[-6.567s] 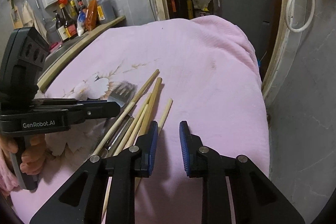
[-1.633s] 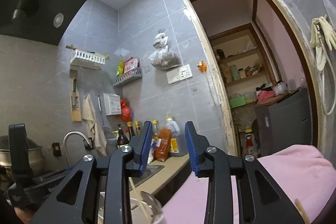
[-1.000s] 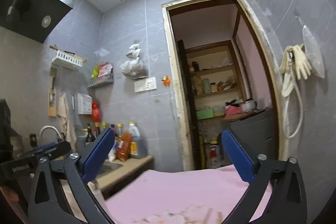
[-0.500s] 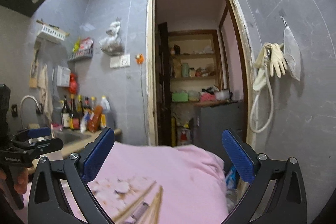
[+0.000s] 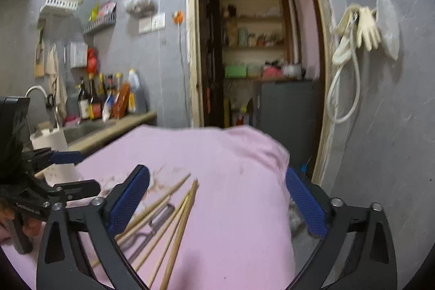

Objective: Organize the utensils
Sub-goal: 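Release the fork into the holder with the left gripper while the right releases the chopstick, then grasp a wooden chopstick with the left gripper while the right gripper grasps another chopstick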

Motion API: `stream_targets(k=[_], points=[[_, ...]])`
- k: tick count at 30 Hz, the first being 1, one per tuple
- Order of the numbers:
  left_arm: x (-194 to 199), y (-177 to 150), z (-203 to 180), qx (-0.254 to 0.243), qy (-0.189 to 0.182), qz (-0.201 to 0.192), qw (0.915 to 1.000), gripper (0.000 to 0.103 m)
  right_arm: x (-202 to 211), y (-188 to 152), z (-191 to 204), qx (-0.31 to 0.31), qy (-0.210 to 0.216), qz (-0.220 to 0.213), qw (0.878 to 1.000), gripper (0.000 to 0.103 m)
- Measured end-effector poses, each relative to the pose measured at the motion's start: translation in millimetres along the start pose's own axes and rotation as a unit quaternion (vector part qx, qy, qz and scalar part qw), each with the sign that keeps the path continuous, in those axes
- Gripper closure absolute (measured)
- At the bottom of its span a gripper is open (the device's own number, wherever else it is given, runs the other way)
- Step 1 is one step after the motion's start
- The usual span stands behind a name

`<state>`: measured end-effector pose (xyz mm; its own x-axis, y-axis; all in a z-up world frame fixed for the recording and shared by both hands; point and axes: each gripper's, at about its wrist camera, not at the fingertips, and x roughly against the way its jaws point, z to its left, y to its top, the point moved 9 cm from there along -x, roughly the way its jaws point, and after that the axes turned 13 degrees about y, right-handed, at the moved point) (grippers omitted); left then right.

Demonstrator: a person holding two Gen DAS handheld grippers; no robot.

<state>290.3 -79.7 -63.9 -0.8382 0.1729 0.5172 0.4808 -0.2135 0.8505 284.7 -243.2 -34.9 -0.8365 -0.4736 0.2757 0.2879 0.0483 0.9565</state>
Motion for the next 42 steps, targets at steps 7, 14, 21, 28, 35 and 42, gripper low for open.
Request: stream_targets(k=[7, 14, 21, 28, 35, 42], points=[[-33.2, -9.7, -8.3, 0.008, -0.042, 0.082, 0.9957, 0.042, -31.6, -29.8, -7.7, -0.027, 0.024, 0.097, 0.995, 0.053], [-66.4, -16.3, -12.6, 0.022, -0.068, 0.156, 0.9851, 0.071, -57.7, -48.2, -6.4, -0.056, 0.059, 0.168, 0.982, 0.068], [-88.2, -19.4, -15.7, 0.024, -0.076, 0.197, 0.9772, 0.081, -71.5, -63.4, -0.8, -0.066, 0.082, 0.215, 0.971, 0.073], [-99.6, -16.7, -15.8, 0.02, -0.069, 0.212, 0.9747, 0.085, -81.2, -75.1, 2.3, -0.066, 0.091, 0.251, 0.962, 0.077], [-113.3, -12.2, -21.9, 0.012, -0.059, 0.227, 0.9721, 0.087, -92.6, -74.5, -1.4, -0.063, 0.087, 0.263, 0.959, 0.078], [-115.7, -13.5, -18.8, 0.016, -0.053, 0.229, 0.972, 0.096, -103.5, -75.4, -1.2, -0.065, 0.084, 0.276, 0.955, 0.08]])
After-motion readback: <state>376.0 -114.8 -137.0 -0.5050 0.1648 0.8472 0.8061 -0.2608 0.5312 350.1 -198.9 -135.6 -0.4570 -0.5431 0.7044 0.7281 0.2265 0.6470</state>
